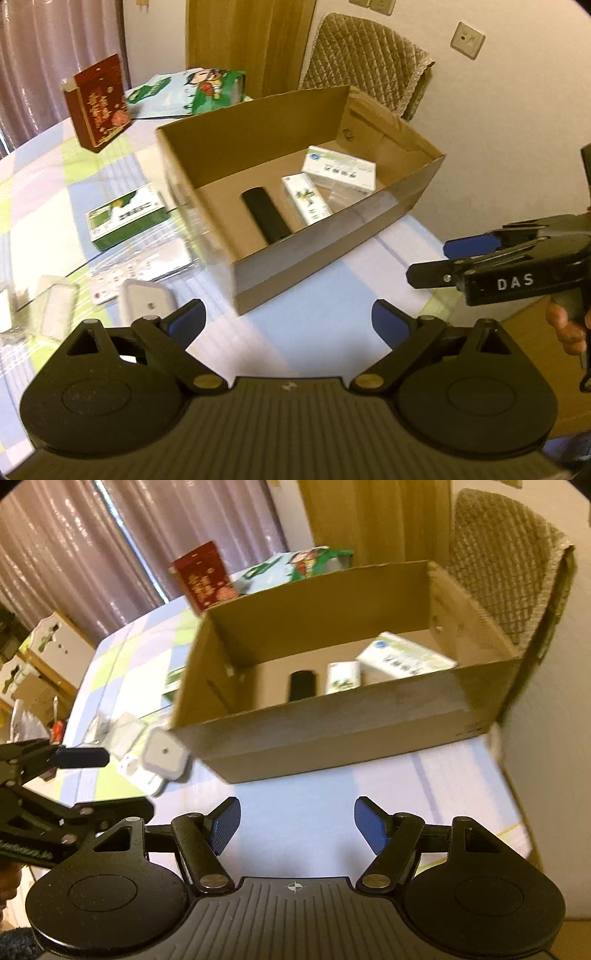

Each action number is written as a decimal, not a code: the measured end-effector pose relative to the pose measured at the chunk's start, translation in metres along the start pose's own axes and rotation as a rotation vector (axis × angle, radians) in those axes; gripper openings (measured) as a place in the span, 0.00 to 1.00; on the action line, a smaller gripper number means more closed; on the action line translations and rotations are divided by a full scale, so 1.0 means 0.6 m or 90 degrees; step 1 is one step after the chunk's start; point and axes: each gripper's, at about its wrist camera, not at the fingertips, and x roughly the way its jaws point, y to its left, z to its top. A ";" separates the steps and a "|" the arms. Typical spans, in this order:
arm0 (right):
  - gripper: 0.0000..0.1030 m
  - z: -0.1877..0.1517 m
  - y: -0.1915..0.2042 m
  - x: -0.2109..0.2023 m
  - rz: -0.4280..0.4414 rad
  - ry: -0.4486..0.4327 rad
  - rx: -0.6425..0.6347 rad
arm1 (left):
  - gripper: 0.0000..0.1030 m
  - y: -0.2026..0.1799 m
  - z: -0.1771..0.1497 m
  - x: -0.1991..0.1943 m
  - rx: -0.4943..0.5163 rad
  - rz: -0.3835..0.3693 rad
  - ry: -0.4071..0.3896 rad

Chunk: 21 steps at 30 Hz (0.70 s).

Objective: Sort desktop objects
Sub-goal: 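Withdraw both open tools from the box back toward the table items, then grasp the clear-packaged white pad with the left tool while the right tool grasps the white square night light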

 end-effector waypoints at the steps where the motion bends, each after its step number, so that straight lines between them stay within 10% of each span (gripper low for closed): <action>1: 0.69 -0.005 0.011 0.006 0.004 0.002 0.000 | 0.92 0.009 -0.007 -0.001 0.001 0.006 0.001; 21: 0.69 -0.030 0.121 0.066 -0.004 0.021 -0.012 | 0.92 0.200 -0.129 -0.052 -0.058 0.122 0.012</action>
